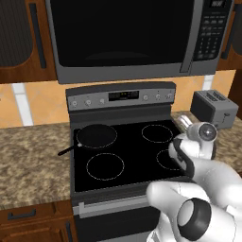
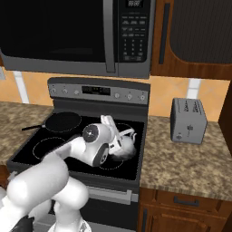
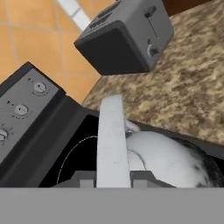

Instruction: Pick the kettle from the counter and place it on a stove burner. Then turn the burner on.

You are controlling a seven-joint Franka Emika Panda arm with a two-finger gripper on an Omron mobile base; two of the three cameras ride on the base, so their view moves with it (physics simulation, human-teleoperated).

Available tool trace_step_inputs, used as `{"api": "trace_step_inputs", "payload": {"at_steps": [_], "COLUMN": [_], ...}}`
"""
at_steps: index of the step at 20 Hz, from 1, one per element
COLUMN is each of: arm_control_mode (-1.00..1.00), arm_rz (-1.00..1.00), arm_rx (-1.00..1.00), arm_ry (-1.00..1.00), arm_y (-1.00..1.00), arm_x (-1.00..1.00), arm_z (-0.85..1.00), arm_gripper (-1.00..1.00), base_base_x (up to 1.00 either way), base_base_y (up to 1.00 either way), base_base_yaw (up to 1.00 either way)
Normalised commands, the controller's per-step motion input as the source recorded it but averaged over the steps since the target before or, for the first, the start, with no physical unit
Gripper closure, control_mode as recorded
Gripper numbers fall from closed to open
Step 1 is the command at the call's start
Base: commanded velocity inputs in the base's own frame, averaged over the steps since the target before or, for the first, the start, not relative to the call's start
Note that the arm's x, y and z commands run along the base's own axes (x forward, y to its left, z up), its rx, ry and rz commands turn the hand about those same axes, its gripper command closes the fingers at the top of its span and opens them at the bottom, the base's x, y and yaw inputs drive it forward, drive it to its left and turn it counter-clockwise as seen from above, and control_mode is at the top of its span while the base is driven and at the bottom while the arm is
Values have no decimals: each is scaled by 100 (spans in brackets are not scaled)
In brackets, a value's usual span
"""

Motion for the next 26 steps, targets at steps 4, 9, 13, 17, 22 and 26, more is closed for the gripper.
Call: {"api": "trace_step_inputs", "payload": {"at_steps": [4,9,13,17,22,26], "arm_control_mode": [-100,-100,-100,-100,-100,-100], "arm_rz": [35,35,18,11,10,4], "arm_rx": [27,13,1,4,26,25], "arm_ry": [-4,-8,-4,4,7,-1], "arm_y": [36,4,12,32,23,36], "arm_x": [40,12,2,-7,-29,-19], "arm_z": [-98,-60,-36,-15,0,-5], "arm_gripper": [100,100,100,100,100,100], "base_base_x": [0,0,0,0,0,0], "base_base_y": [0,0,0,0,0,0], "base_base_yaw": [0,0,0,0,0,0]}}
